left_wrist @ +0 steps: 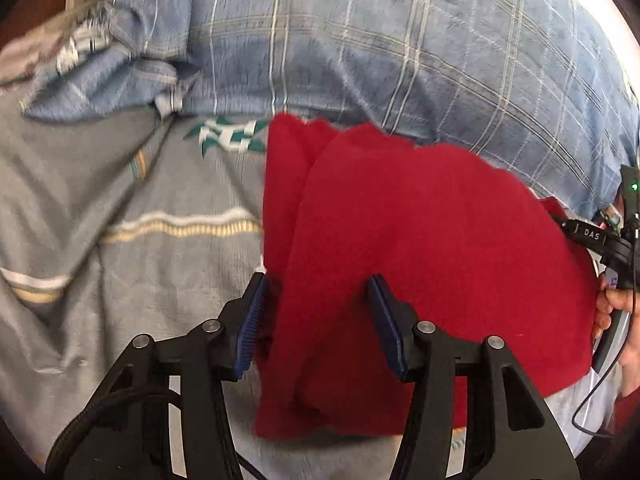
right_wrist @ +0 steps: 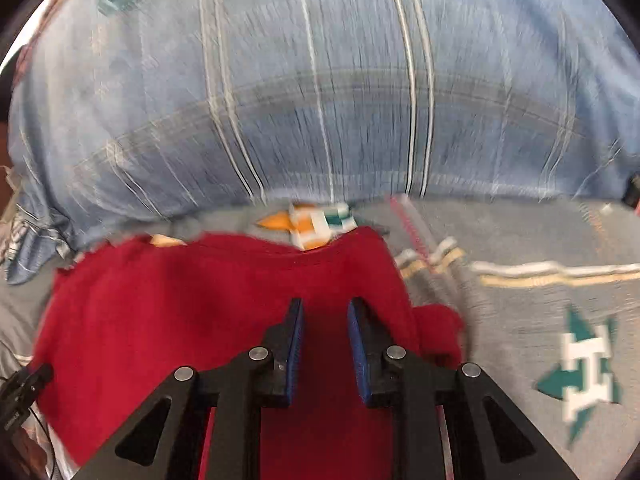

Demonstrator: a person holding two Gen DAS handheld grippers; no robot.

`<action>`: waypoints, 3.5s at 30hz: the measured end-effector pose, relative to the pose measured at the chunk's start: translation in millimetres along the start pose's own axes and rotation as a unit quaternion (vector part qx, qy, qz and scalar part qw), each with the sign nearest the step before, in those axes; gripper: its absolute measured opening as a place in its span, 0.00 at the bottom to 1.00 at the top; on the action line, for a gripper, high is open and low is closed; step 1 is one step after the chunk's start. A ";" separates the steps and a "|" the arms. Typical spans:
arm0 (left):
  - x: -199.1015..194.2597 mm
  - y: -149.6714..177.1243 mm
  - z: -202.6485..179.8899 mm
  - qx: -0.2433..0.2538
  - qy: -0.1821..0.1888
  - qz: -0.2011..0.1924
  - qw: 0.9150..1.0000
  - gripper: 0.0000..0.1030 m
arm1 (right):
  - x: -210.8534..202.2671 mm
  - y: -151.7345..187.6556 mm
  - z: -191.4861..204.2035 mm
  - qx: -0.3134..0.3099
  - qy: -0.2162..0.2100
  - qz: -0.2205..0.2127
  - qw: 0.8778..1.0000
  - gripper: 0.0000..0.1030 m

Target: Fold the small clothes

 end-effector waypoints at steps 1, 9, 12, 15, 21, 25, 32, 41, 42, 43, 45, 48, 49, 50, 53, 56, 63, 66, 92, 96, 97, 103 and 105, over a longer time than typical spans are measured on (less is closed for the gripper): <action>0.6 0.0 2.6 -0.004 -0.003 -0.003 1.000 0.61 | 0.7 -2.5 0.6 -0.011 0.005 -0.008 1.000 0.20; 2.9 0.9 4.2 -0.024 0.011 0.005 1.000 0.64 | -39.2 -19.4 67.7 -0.036 -0.017 -0.029 0.999 0.31; 2.0 1.4 3.1 -0.023 0.010 0.003 1.000 0.64 | -34.8 -24.0 134.0 -0.051 -0.099 -0.003 0.994 0.35; 1.7 2.3 3.0 -0.022 0.011 0.002 1.000 0.64 | -19.9 -25.4 193.8 -0.064 -0.146 0.030 0.987 0.36; 2.6 2.6 4.1 -0.025 0.017 0.007 1.000 0.64 | 25.8 -23.6 273.9 -0.103 -0.162 0.090 0.977 0.38; 3.7 3.1 4.5 -0.028 0.022 0.012 0.999 0.65 | 60.0 -14.3 290.9 -0.115 -0.133 0.132 0.975 0.38; 3.0 2.3 8.2 -0.039 0.034 0.022 0.998 0.64 | 78.3 -12.2 290.5 -0.136 -0.117 0.134 0.975 0.13; -5.4 0.6 16.4 -0.058 0.036 0.015 0.998 0.64 | 45.0 -39.9 307.1 -0.155 -0.153 0.079 0.973 0.06; -4.4 1.0 16.3 -0.060 0.036 0.016 0.997 0.64 | 46.0 -40.1 309.4 -0.154 -0.155 0.078 0.973 0.06; -3.1 1.4 15.9 -0.060 0.036 0.017 0.997 0.64 | 48.2 -39.0 312.0 -0.152 -0.159 0.080 0.972 0.06; -2.1 1.7 15.0 -0.059 0.034 0.018 0.998 0.64 | 56.2 -34.2 317.8 -0.152 -0.166 0.084 0.971 0.06; -1.5 1.4 16.7 -0.060 0.034 0.019 0.997 0.64 | 70.7 -23.0 321.4 -0.163 -0.158 0.091 0.970 0.06; -0.6 1.1 17.1 -0.061 0.036 0.021 0.997 0.64 | 74.9 -19.5 321.0 -0.169 -0.157 0.093 0.969 0.06; -0.2 0.7 17.4 -0.064 0.038 0.022 0.997 0.64 | 78.0 -16.5 319.3 -0.171 -0.156 0.097 0.968 0.06; -0.6 0.3 17.7 -0.064 0.038 0.022 0.997 0.64 | 70.0 -18.9 311.8 -0.151 -0.169 0.095 0.969 0.06; -0.7 -0.1 17.8 -0.065 0.038 0.023 0.997 0.64 | 46.0 -22.7 308.5 -0.137 -0.200 0.086 0.966 0.06; 0.3 0.6 17.3 -0.063 0.035 0.022 0.997 0.64 | 40.2 -4.6 306.7 -0.147 -0.203 0.087 0.964 0.06; 1.5 0.6 17.4 -0.063 0.036 0.023 0.997 0.64 | 59.9 6.2 303.6 -0.124 -0.200 0.096 0.967 0.06; 2.2 6.2 20.3 -0.084 0.075 0.032 0.993 0.66 | 69.2 9.3 342.8 -0.211 -0.143 0.112 0.960 0.68; 4.3 5.3 15.7 -0.076 0.079 0.030 0.993 0.71 | 64.0 2.6 327.4 -0.215 -0.145 0.098 0.961 0.19; 4.7 4.7 14.6 -0.073 0.081 0.029 0.994 0.71 | 59.3 0.8 323.8 -0.209 -0.154 0.096 0.961 0.17; 9.4 -3.7 8.3 -0.087 0.120 0.024 0.989 0.71 | 7.8 -20.2 303.6 -0.153 -0.233 0.053 0.959 0.14; 8.9 -5.7 4.2 -0.097 0.141 0.025 0.985 0.71 | -3.8 -24.7 295.5 -0.136 -0.251 0.046 0.957 0.14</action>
Point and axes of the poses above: each gripper's, at about its wrist camera, not at the fingertips, and x roughly the way its jaws point, z to its left, y to its underside, the point moved 10 cm from there along x, roughly the way its jaws point
